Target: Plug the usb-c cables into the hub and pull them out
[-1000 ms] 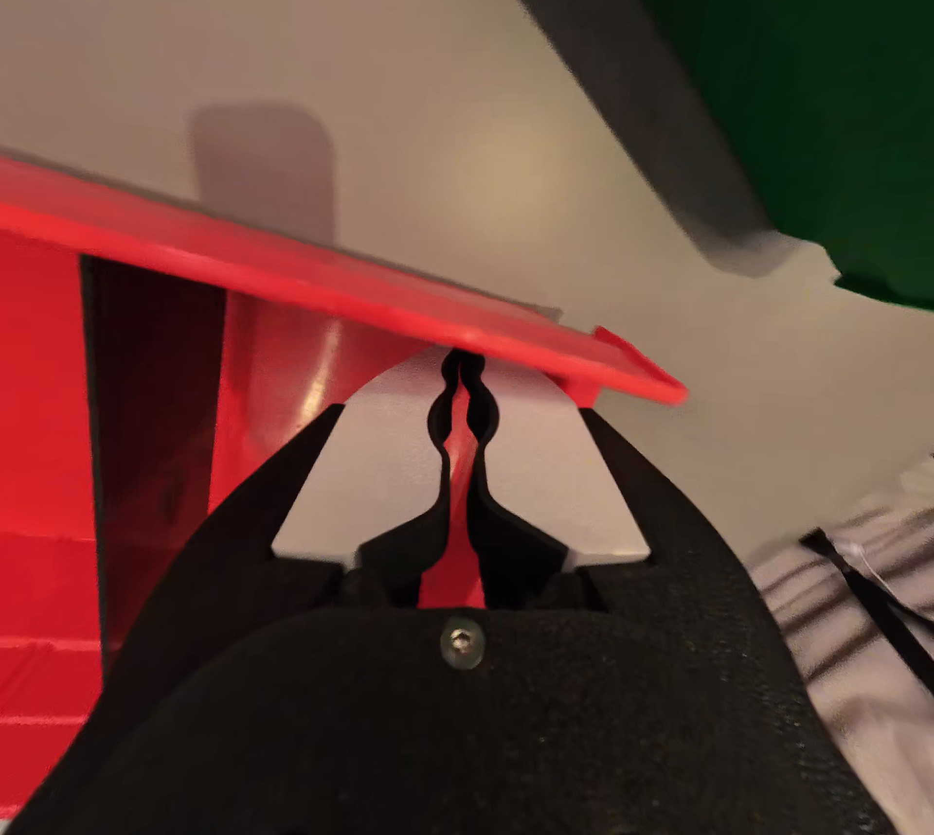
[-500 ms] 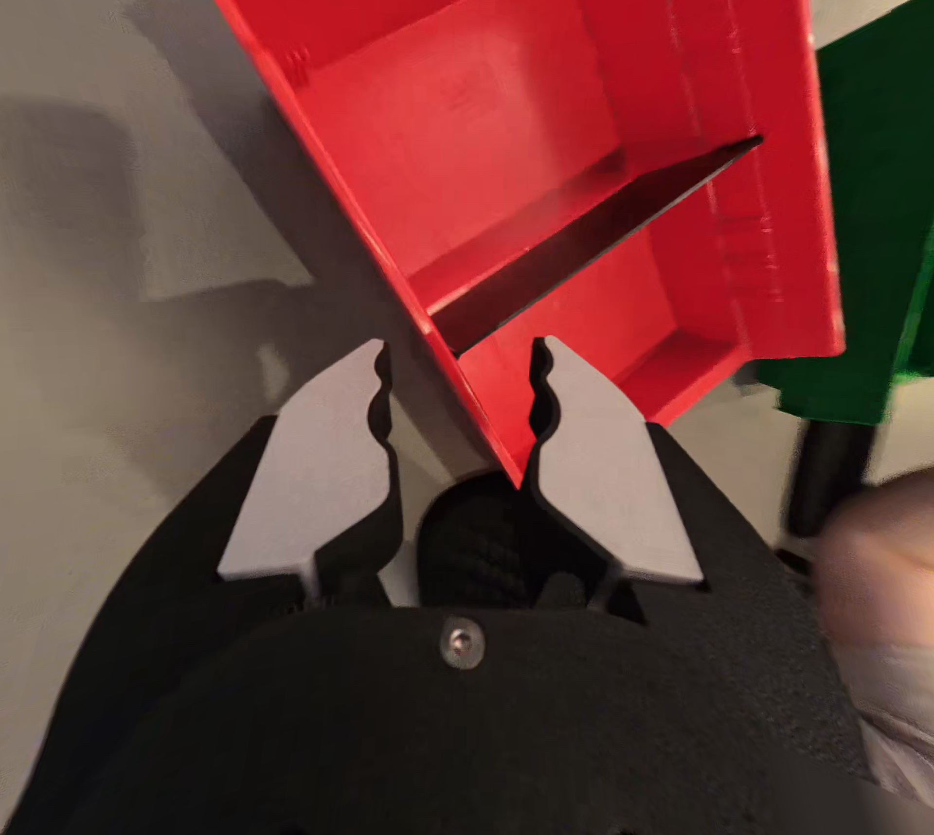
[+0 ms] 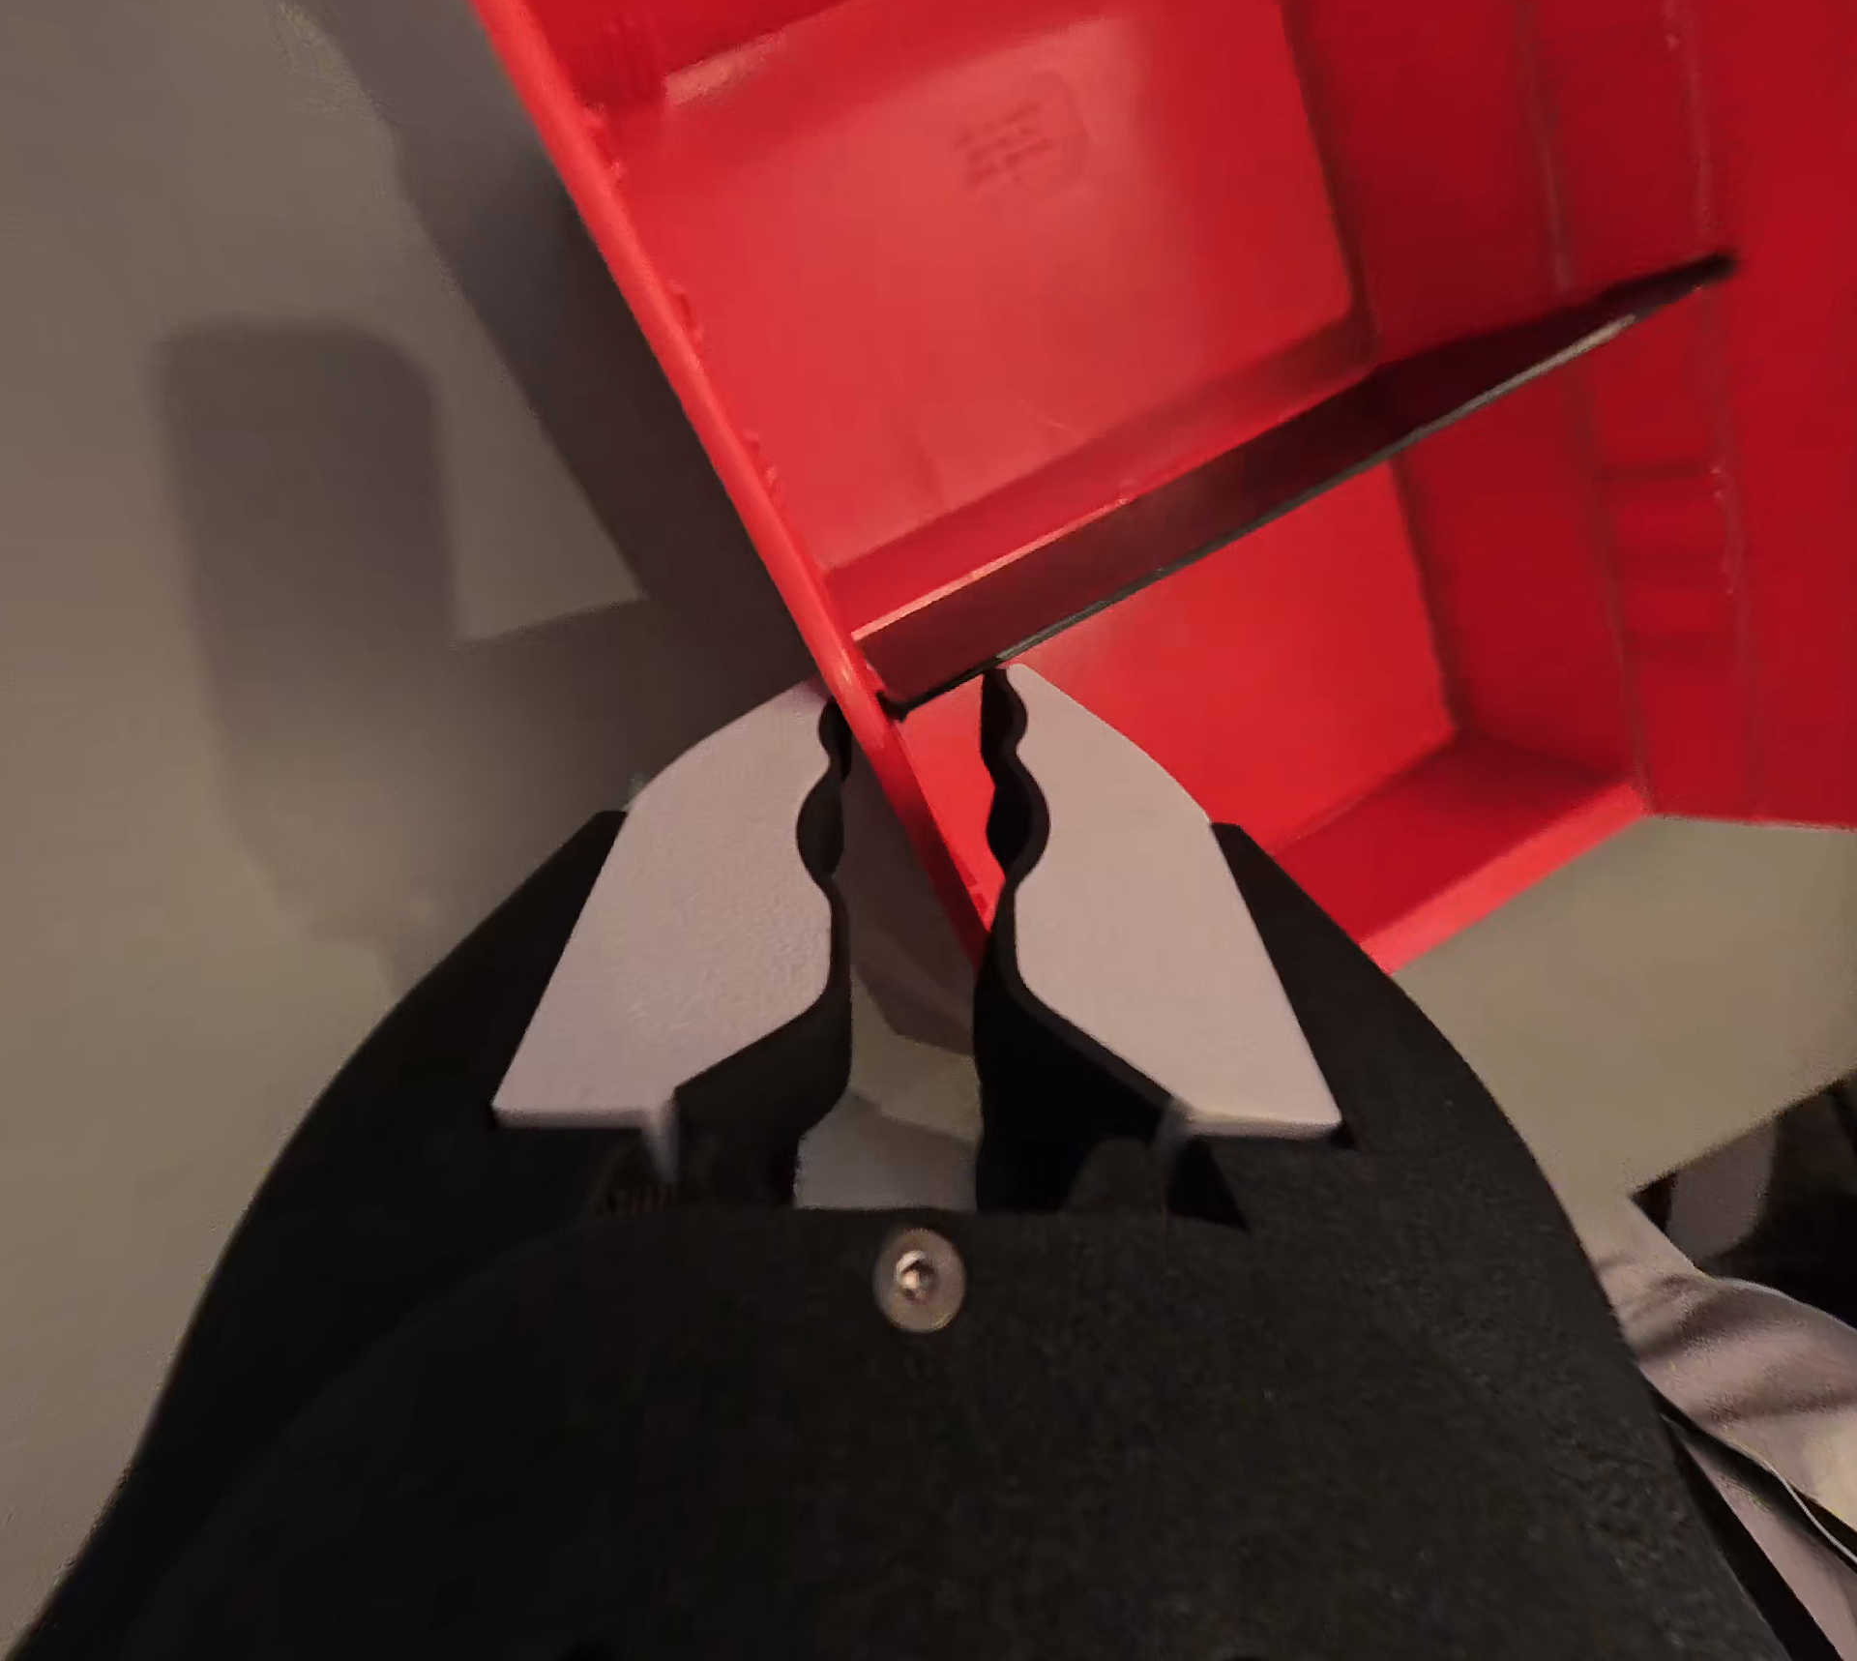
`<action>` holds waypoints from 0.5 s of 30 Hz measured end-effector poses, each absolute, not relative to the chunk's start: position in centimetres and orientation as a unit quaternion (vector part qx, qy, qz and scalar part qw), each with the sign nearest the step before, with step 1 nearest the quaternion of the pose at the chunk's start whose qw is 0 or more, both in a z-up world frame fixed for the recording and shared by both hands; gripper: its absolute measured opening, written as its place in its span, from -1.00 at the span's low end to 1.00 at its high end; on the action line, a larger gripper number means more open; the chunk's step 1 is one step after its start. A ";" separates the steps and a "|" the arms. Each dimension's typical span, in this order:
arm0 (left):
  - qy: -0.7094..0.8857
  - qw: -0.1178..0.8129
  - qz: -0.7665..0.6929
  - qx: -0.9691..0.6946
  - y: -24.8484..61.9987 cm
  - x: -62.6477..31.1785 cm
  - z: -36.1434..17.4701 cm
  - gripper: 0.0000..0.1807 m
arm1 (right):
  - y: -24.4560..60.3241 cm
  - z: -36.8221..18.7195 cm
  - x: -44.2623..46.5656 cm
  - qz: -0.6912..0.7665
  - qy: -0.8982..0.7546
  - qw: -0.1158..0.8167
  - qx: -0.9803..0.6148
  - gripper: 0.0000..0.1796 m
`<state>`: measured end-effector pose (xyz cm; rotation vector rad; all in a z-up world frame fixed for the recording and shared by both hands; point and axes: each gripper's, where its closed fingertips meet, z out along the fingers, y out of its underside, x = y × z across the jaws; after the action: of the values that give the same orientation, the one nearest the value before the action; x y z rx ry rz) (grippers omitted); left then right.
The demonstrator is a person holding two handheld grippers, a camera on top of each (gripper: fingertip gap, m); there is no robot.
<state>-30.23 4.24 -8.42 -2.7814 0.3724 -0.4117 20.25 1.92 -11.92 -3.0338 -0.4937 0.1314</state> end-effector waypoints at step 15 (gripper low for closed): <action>0.129 0.321 -0.191 -0.919 3.1 -30.5 0.8 -0.80 | -0.4 6.9 -6.1 0.213 -0.352 0.550 -0.727 -0.36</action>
<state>-30.49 3.08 0.79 -2.4133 0.3399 -0.5024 -6.11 -0.43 6.95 -1.7196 -0.8325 0.5045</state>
